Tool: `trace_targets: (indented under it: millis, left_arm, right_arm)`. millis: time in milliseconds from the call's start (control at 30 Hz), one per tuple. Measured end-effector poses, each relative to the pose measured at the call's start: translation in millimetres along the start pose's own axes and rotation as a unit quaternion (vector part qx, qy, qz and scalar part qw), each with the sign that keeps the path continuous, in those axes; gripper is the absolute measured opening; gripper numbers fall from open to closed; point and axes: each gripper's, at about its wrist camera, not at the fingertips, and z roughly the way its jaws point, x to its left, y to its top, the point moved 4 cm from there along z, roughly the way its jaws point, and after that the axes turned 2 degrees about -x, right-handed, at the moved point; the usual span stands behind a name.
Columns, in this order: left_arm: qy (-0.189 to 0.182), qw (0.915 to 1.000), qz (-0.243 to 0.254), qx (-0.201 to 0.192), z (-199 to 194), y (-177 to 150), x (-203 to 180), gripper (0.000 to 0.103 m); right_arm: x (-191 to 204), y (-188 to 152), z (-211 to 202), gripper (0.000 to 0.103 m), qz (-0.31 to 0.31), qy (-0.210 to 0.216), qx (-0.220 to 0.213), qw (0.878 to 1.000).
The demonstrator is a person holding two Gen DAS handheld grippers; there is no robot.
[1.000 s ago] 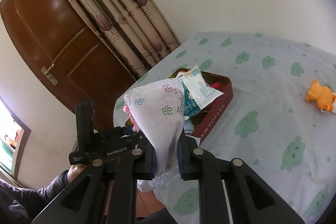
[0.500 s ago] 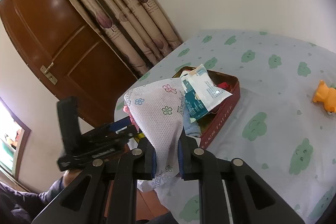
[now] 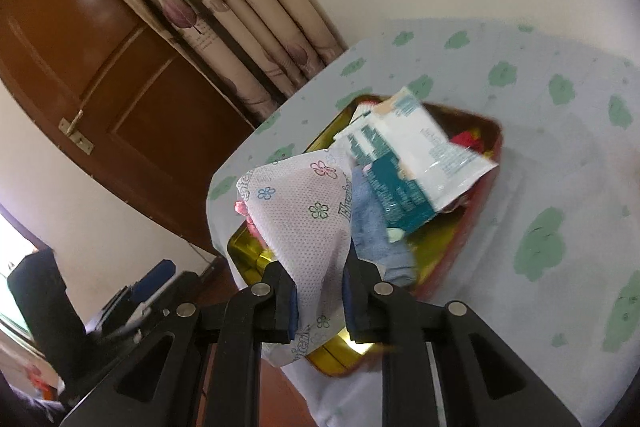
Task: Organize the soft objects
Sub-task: 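Carry the floral pad into the tin and open the right gripper, then move the left gripper toward the orange plush fox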
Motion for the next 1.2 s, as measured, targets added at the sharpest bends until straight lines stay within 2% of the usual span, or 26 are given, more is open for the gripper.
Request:
trace_targets:
  millis: [100,233,433,500,533,567,633,800,867,933,1000,1067,1100,1167,1200]
  left_arm:
    - [0.004,0.9999,0.014,0.003,5,-3,-2,0.068]
    - [-0.014,0.9997,0.008,0.021,11,-5,0,0.068]
    - [-0.017,0.9997,0.007,0.019,13,-4,0,0.068]
    - [-0.019,0.9996,0.008,0.019,13,-5,0,0.068]
    - [-0.018,0.9996,0.011,0.021,14,-5,-1,0.068]
    - [-0.017,0.9995,0.013,0.023,14,-6,-2,0.068]
    - [-0.017,0.9994,0.015,0.027,16,-7,-3,0.068]
    - [-0.016,0.9994,0.017,0.026,16,-8,-4,0.068]
    - [-0.011,0.9994,0.023,0.022,15,-8,-5,0.068]
    - [-0.012,0.9993,0.032,0.019,14,-9,-9,0.068]
    - [-0.019,0.9988,0.043,0.012,11,-9,-14,0.068]
    - [-0.023,0.9979,0.06,0.002,7,-10,-21,0.068]
    - [-0.024,0.9972,0.071,-0.004,4,-11,-25,0.068]
    - [-0.028,0.995,0.094,-0.015,-1,-13,-35,0.068]
    - [-0.03,0.9935,0.108,-0.02,-4,-15,-41,0.068]
  right_arm:
    - [2,-1,13,0.018,-0.007,-0.013,0.005,1.0]
    - [2,-5,29,0.019,-0.019,-0.045,0.014,0.999]
    - [-1,-6,40,0.022,-0.03,-0.08,0.015,0.996]
    - [-2,-6,41,0.031,-0.031,-0.083,0.013,0.996]
    - [-2,-6,41,0.042,-0.029,-0.082,0.013,0.996]
    - [-2,-5,40,0.058,-0.027,-0.081,0.01,0.996]
    - [-1,-5,32,0.075,-0.022,-0.072,-0.005,0.997]
    - [0,1,-6,0.077,-0.008,-0.035,-0.073,0.997]
    - [-9,-3,-34,0.083,-0.001,-0.047,-0.112,0.993]
    - [-31,-15,-63,0.089,0.018,-0.086,-0.14,0.986]
    - [-65,-32,-89,0.09,0.04,-0.131,-0.149,0.979]
    - [-107,-54,-115,0.09,0.057,-0.206,-0.138,0.967]
    - [-134,-70,-133,0.09,0.07,-0.248,-0.132,0.957]
    - [-170,-91,-159,0.09,0.089,-0.293,-0.12,0.944]
    - [-188,-102,-172,0.09,0.097,-0.327,-0.111,0.934]
